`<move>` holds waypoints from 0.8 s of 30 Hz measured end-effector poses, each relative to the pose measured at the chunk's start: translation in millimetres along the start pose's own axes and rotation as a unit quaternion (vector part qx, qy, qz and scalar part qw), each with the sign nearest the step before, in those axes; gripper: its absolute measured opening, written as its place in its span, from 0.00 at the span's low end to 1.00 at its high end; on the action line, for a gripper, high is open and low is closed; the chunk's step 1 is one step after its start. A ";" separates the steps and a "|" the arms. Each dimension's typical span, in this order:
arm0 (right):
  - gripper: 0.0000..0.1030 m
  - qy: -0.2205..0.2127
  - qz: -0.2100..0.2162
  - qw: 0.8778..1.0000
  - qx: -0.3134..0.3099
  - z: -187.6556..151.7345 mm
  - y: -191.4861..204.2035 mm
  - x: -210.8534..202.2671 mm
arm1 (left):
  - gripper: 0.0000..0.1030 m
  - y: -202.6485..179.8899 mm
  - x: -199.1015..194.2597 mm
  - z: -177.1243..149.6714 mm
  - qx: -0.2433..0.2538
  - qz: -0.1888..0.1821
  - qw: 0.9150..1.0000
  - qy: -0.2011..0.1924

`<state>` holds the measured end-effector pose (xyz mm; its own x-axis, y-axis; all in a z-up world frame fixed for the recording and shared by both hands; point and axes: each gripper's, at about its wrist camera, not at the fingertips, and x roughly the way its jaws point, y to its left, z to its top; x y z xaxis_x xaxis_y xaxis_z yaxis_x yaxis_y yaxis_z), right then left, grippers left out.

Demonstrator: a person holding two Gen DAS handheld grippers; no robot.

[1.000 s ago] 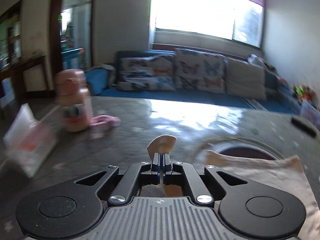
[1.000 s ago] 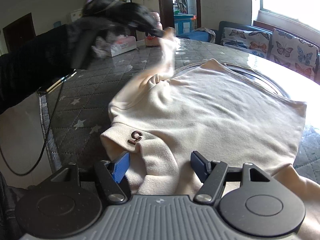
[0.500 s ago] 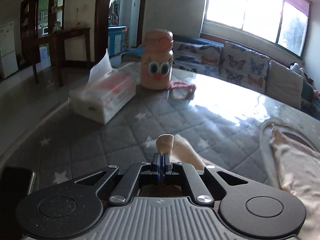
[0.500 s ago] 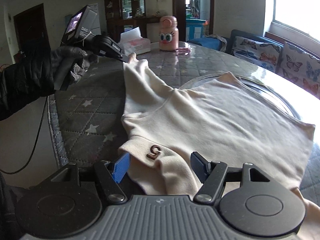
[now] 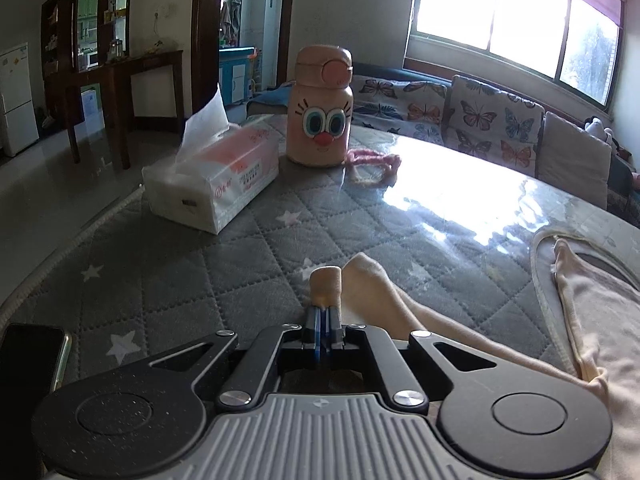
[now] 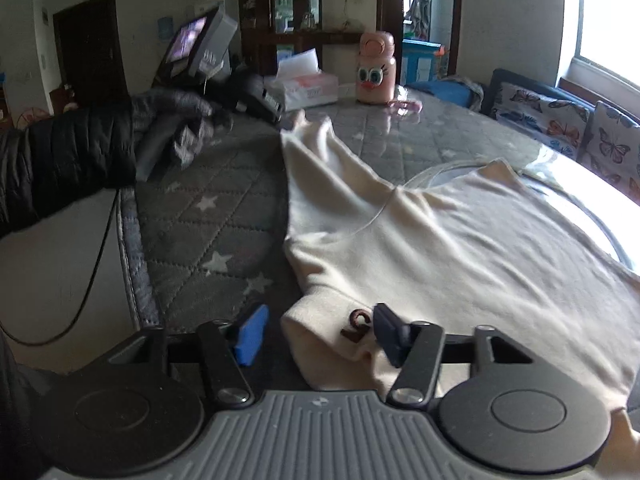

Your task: Fold clothes

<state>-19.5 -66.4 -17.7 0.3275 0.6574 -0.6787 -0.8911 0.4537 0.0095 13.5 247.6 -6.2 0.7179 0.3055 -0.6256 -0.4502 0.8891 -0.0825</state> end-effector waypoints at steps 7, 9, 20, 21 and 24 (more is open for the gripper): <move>0.07 0.001 0.000 1.000 0.010 0.5 -3.4 -2.7 | 0.02 0.2 -20.9 13.8 -0.005 -0.020 0.999 -0.033; 0.07 -0.001 0.004 1.000 -0.003 -0.8 -1.6 -7.4 | 0.02 2.9 -24.4 9.1 -0.002 -0.017 0.999 -0.032; 0.07 0.014 0.024 0.999 -0.031 -5.1 4.4 -8.9 | 0.06 37.8 -15.7 -21.4 -0.019 0.040 0.999 0.015; 0.07 0.016 0.024 0.999 -0.032 -4.9 4.2 -8.4 | 0.07 39.1 -17.8 -20.9 -0.021 0.040 0.999 0.014; 0.07 0.018 0.026 0.999 -0.032 -4.5 4.2 -8.0 | 0.10 31.2 -26.8 -20.5 -0.009 0.020 1.000 0.005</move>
<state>-27.3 -72.5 -15.6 0.2703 0.6560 -0.7046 -0.9253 0.3793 -0.0018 -30.6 260.2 -8.0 0.6938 0.3379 -0.6359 -0.4880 0.8700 -0.0701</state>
